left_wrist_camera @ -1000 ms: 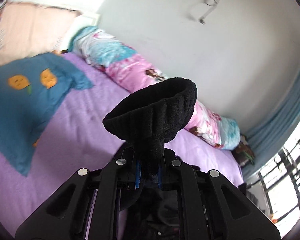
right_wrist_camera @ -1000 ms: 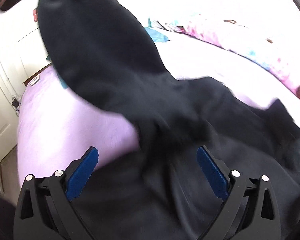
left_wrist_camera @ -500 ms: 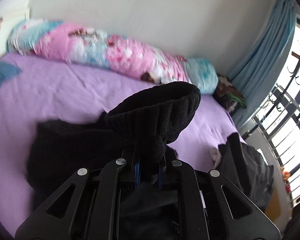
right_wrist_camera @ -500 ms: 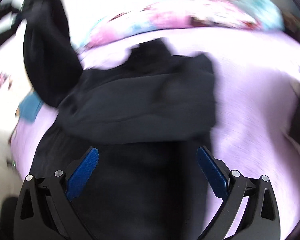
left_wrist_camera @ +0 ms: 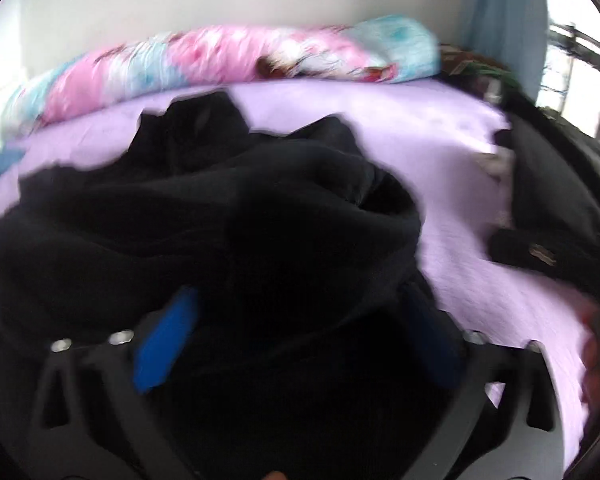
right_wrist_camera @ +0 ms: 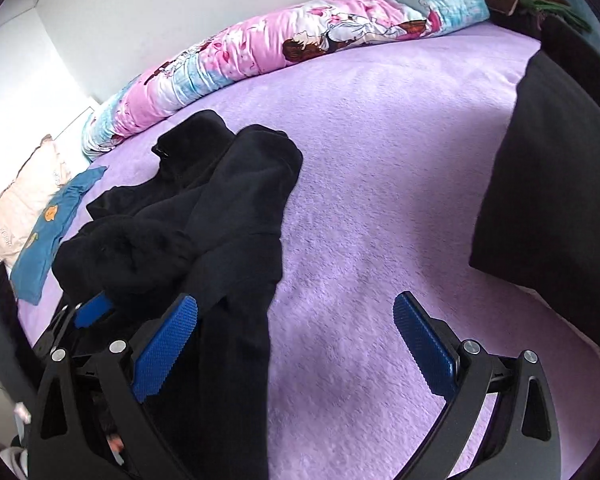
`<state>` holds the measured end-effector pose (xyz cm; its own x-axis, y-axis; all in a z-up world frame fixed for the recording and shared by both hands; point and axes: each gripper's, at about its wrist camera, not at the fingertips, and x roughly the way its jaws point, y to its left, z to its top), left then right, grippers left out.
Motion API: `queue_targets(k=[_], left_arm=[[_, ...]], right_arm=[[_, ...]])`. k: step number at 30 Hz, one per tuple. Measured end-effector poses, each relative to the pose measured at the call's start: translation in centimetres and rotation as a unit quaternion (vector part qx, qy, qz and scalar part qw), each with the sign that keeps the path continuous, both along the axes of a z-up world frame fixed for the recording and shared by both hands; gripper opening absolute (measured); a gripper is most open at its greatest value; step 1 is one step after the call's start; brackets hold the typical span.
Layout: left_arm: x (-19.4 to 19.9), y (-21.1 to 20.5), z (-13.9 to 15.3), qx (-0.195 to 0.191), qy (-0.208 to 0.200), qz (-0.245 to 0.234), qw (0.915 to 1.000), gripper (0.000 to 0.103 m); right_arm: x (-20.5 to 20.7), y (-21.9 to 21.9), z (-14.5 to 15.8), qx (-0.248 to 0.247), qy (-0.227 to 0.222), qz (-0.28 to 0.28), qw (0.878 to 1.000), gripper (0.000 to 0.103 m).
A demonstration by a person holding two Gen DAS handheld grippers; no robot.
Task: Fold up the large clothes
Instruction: 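Release the sleeve with the left tool and smooth the folded jacket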
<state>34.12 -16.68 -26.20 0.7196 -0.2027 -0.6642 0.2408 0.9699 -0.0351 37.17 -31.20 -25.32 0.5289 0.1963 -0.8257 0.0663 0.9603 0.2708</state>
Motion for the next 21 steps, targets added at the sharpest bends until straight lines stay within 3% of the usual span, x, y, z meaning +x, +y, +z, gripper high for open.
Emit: queue_targets(k=[3, 4, 7, 11, 16, 18, 21], left_arm=[[-2.2, 0.2, 1.7, 0.019, -0.039, -0.056, 0.9975, 0.097], [-3.4, 1.0, 2.5, 0.014, -0.054, -0.082, 0.9951, 0.097], [-4.1, 3.8, 4.2, -0.011, -0.055, -0.097, 0.9937, 0.097], [-0.8, 11.9, 5.6, -0.077, -0.019, -0.033, 0.9963, 0.097], [6.1, 22.8, 6.1, -0.121, -0.006, 0.063, 0.9906, 0.097], [8.7, 26.7, 5.5, -0.135, 0.002, 0.084, 0.9874, 0.097], [11.3, 30.6, 2.7, -0.197, 0.058, 0.090, 0.9744, 0.097]], right_arm=[[0.5, 1.2, 0.5, 0.013, -0.011, 0.009, 1.000, 0.096], [0.7, 1.4, 0.5, 0.019, -0.012, 0.011, 1.000, 0.096], [1.4, 2.9, 0.9, 0.046, -0.013, 0.026, 0.998, 0.096], [1.7, 6.5, 2.5, 0.015, -0.041, 0.075, 0.996, 0.096], [1.4, 13.0, 3.4, 0.004, -0.065, 0.166, 0.984, 0.096], [1.1, 14.9, 2.7, 0.000, -0.067, 0.196, 0.978, 0.096], [1.8, 15.9, -1.1, -0.014, -0.011, 0.198, 0.980, 0.096]])
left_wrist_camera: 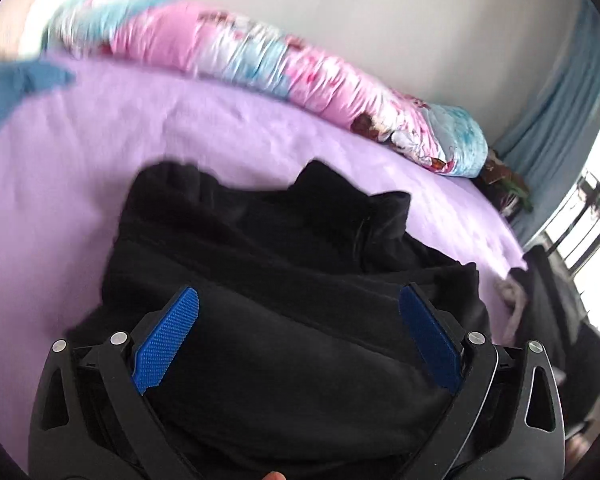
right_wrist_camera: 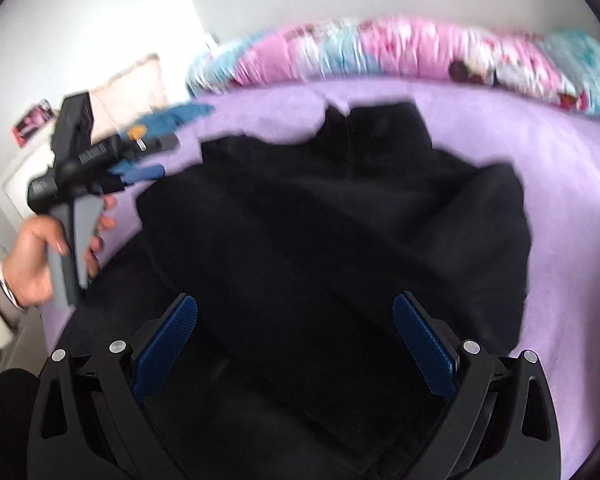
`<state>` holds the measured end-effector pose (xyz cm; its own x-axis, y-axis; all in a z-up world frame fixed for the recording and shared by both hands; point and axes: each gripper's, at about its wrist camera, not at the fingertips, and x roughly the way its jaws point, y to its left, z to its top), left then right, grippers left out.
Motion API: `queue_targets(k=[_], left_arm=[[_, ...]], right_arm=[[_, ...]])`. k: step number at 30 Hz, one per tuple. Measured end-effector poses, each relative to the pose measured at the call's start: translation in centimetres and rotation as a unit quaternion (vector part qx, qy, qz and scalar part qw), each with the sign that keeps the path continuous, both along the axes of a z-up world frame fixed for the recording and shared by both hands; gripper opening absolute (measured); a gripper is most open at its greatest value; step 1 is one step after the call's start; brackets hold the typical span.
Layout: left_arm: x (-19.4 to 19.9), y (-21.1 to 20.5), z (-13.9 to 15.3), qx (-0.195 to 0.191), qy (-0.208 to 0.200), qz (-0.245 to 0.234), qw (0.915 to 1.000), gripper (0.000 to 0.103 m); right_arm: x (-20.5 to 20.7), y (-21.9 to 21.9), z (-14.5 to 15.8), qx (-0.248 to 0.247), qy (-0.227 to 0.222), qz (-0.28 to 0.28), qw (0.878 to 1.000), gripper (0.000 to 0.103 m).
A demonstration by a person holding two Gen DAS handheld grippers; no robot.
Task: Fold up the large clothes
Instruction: 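Release the sleeve with the left tool and smooth the folded jacket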
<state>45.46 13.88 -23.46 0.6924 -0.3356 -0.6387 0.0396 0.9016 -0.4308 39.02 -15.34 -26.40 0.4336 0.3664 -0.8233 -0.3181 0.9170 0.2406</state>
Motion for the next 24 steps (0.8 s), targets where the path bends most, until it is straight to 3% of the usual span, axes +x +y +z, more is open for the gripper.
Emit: queue_targets(k=[2, 3, 4, 6, 10, 12, 15, 17, 19, 21, 24], left_arm=[[0.7, 1.1, -2.6, 0.030, 0.022, 0.015, 0.9992, 0.097], [0.7, 1.6, -4.0, 0.045, 0.030, 0.012, 0.9985, 0.097], [0.5, 1.4, -6.0, 0.071, 0.039, 0.001, 0.9967, 0.097], [0.1, -0.2, -7.2, 0.139, 0.027, -0.011, 0.9899, 0.097], [0.6, -1.2, -5.5, 0.166, 0.023, 0.002, 0.9859, 0.097], [0.1, -2.1, -3.3, 0.201, 0.015, -0.006, 0.9794, 0.097], [-2.6, -2.9, -1.1, 0.218, -0.024, -0.006, 0.9757, 0.097], [-3.2, -2.9, -1.8, 0.236, -0.014, 0.004, 0.9717, 0.097], [-3.1, -2.6, -4.0, 0.254, 0.017, 0.010, 0.9669, 0.098], [-3.0, -2.1, -6.5, 0.250, 0.032, 0.006, 0.9678, 0.098], [-3.3, -2.4, -5.5, 0.257, 0.029, 0.013, 0.9659, 0.097]], right_arm=[[0.7, -1.0, -3.7, -0.029, 0.051, -0.023, 0.998, 0.091], [0.9, -1.6, -5.0, -0.023, 0.067, -0.030, 0.997, 0.082], [0.8, -2.2, -5.8, -0.013, 0.068, -0.035, 0.997, 0.080], [0.6, -2.0, -6.2, -0.026, 0.058, -0.029, 0.998, 0.081], [0.2, -0.4, -4.1, -0.056, 0.046, -0.008, 0.997, 0.096], [-0.6, 0.1, -1.6, -0.063, 0.015, -0.001, 0.998, 0.097], [-1.3, 0.0, 0.7, -0.070, -0.016, -0.006, 0.997, 0.097], [-0.7, -0.8, -0.6, -0.084, 0.014, -0.028, 0.996, 0.097], [0.0, -1.8, -3.8, -0.091, 0.064, -0.042, 0.993, 0.097], [-0.2, -1.1, -4.9, -0.116, 0.047, -0.029, 0.992, 0.098], [-1.0, -0.4, -4.2, -0.144, 0.030, -0.028, 0.989, 0.097]])
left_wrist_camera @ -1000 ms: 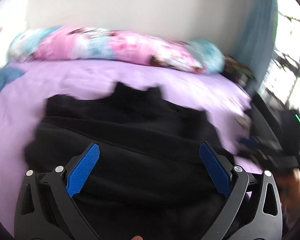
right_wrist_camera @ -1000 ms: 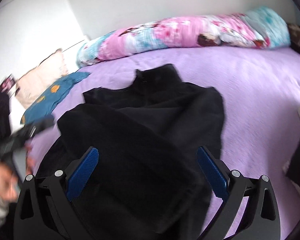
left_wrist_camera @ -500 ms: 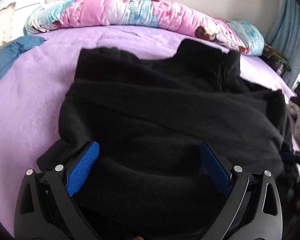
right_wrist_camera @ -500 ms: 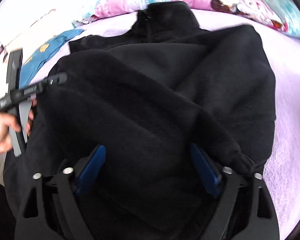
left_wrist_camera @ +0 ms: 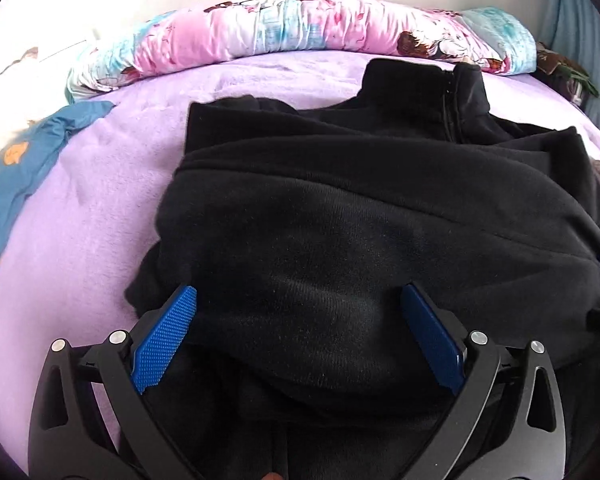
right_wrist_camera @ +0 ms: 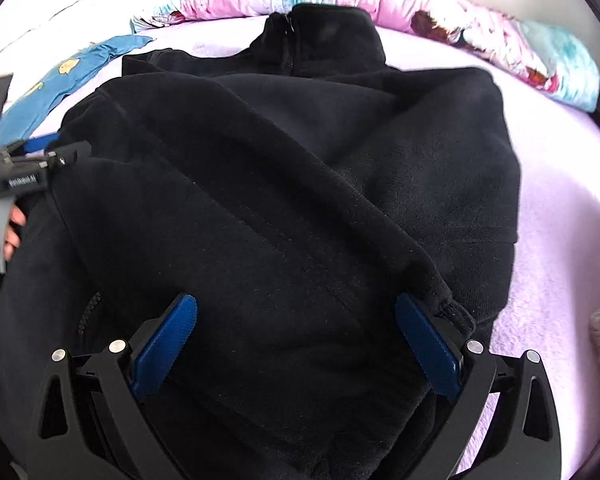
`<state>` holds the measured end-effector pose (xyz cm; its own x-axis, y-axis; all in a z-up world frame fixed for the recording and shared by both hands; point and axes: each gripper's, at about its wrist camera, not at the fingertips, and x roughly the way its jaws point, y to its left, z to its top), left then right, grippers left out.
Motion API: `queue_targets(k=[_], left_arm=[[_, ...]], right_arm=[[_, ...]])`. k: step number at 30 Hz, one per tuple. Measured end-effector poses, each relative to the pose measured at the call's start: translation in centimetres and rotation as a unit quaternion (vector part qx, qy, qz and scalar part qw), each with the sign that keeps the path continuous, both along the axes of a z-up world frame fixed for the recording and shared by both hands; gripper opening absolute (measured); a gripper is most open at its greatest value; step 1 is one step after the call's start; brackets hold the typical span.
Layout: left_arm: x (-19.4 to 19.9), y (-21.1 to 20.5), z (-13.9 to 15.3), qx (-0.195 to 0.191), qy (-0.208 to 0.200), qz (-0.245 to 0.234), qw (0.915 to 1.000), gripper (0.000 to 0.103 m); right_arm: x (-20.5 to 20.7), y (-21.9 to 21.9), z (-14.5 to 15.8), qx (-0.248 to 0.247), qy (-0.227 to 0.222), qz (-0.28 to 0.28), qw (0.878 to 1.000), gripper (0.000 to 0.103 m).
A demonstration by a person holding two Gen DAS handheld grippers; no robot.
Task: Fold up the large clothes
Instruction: 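Release the sleeve with the left tool and smooth the folded jacket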
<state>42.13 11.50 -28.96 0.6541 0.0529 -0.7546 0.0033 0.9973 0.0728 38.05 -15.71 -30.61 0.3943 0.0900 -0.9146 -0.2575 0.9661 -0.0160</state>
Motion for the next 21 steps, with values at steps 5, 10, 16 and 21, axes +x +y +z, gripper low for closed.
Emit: queue_targets(k=[5, 10, 16, 21], left_arm=[[-5.9, 1.7, 6.5, -0.031, -0.049, 0.001, 0.9983, 0.097], [-14.2, 5.4, 8.9, -0.048, -0.040, 0.022, 0.9978, 0.097], [-24.1, 8.9, 8.9, -0.064, -0.039, 0.026, 0.9968, 0.097], [-29.8, 9.5, 8.3, -0.071, -0.042, 0.021, 0.9964, 0.097]], right_arm=[[-3.4, 0.1, 5.8, 0.010, -0.045, 0.004, 0.999, 0.097], [-10.0, -2.9, 8.9, 0.044, -0.020, -0.062, 0.997, 0.097], [-20.1, -4.9, 10.4, 0.046, -0.018, -0.113, 0.992, 0.097], [-25.8, -4.9, 11.8, 0.044, -0.007, -0.123, 0.991, 0.097]])
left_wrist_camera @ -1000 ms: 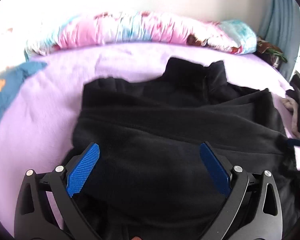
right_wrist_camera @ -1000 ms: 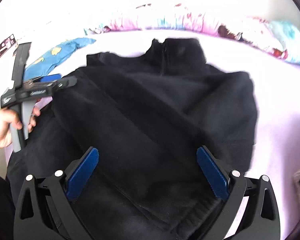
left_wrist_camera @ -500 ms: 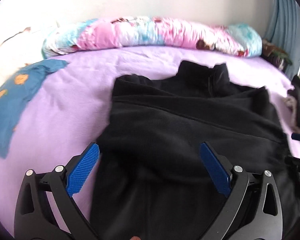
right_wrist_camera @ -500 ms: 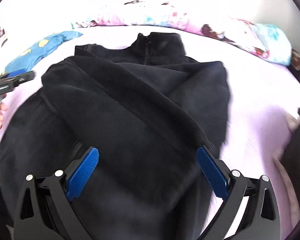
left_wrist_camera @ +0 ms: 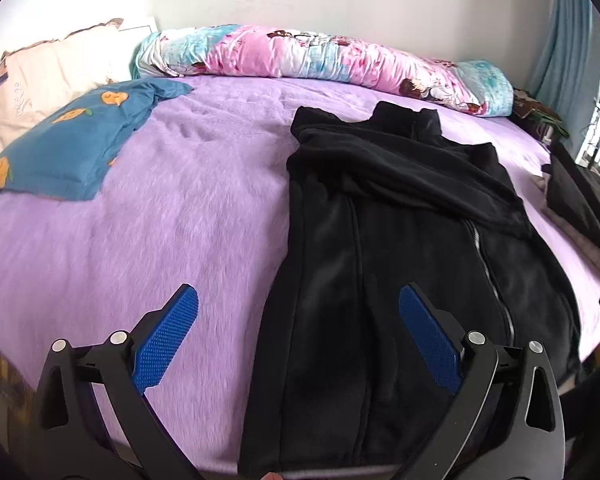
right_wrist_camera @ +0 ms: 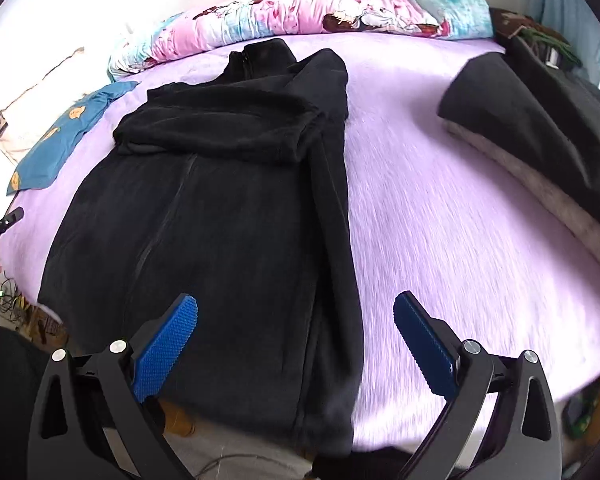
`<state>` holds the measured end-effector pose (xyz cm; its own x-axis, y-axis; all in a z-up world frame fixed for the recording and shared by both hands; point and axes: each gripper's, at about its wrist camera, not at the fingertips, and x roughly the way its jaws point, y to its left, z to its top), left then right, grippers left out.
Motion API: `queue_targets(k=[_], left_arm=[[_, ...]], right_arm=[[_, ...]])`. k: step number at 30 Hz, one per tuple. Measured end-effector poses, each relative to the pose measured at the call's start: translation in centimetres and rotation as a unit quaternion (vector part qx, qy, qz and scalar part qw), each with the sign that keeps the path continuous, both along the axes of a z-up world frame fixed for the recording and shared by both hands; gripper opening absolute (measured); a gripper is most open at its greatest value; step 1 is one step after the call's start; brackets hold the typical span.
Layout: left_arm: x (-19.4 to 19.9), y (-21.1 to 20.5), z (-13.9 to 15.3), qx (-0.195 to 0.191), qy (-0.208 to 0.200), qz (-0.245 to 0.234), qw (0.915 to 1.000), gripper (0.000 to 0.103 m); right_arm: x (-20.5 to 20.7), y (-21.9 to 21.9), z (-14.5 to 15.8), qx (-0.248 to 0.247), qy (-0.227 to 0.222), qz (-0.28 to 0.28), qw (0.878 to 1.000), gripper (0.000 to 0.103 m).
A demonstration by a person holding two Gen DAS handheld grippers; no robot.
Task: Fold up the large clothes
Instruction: 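Release the sleeve with the left tool and smooth the folded jacket, then grasp the black jacket's hem with both tools side by side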
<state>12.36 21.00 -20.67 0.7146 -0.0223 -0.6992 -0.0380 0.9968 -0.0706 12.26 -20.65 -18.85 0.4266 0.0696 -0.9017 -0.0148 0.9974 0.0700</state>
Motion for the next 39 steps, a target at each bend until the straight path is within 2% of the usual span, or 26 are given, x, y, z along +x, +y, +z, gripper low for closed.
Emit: queue_targets(k=[2, 4, 7, 8, 11, 14, 16, 18, 21, 27, 32, 35, 39], left_arm=[[-1.6, -0.1, -0.6, -0.005, -0.001, -0.004, 1.0000, 0.097], [-2.6, -0.3, -1.3, 0.006, 0.002, -0.004, 1.0000, 0.097], [-2.8, 0.2, -1.1, -0.004, -0.003, 0.000, 1.0000, 0.097], [-2.8, 0.3, -1.4, -0.007, 0.000, 0.001, 1.0000, 0.097], [-1.9, 0.8, -3.7, -0.005, 0.060, 0.008, 0.9982, 0.097], [-2.0, 1.7, -5.7, -0.032, 0.093, 0.022, 0.9949, 0.097], [-2.2, 2.1, -6.1, -0.027, 0.098, 0.030, 0.9944, 0.097], [-2.4, 2.8, -6.2, -0.051, 0.095, 0.028, 0.9938, 0.097], [-2.4, 3.5, -7.0, -0.059, 0.111, 0.038, 0.9913, 0.097], [-1.5, 3.1, -8.4, -0.072, 0.140, 0.010, 0.9876, 0.097], [-0.9, 2.7, -9.8, -0.063, 0.166, 0.003, 0.9841, 0.097], [-0.6, 2.9, -10.3, -0.050, 0.165, 0.007, 0.9851, 0.097], [-0.1, 2.6, -11.1, -0.059, 0.176, -0.009, 0.9826, 0.097]], right_arm=[[-0.9, 0.4, 0.5, -0.016, -0.005, 0.002, 1.000, 0.097], [-2.0, 0.3, 1.0, -0.026, -0.008, -0.002, 1.000, 0.097], [-2.8, 0.1, 1.0, -0.027, -0.010, -0.011, 1.000, 0.097], [-2.9, 0.0, 0.7, -0.030, -0.003, -0.012, 0.999, 0.097], [-3.2, -0.7, -1.3, -0.029, 0.031, -0.028, 0.999, 0.097], [-3.5, -1.6, -3.0, -0.021, 0.062, -0.046, 0.997, 0.097], [-3.7, -1.8, -3.5, -0.028, 0.068, -0.044, 0.996, 0.097], [-3.8, -2.0, -3.8, -0.022, 0.071, -0.048, 0.996, 0.097], [-3.7, -2.2, -4.7, -0.013, 0.084, -0.056, 0.995, 0.097], [-3.4, -1.4, -6.4, -0.019, 0.108, -0.046, 0.993, 0.097], [-3.2, -1.2, -7.8, -0.023, 0.128, -0.045, 0.990, 0.097], [-3.0, -0.5, -9.0, -0.037, 0.143, -0.036, 0.988, 0.097], [-3.0, 0.4, -10.1, -0.025, 0.153, -0.023, 0.988, 0.097]])
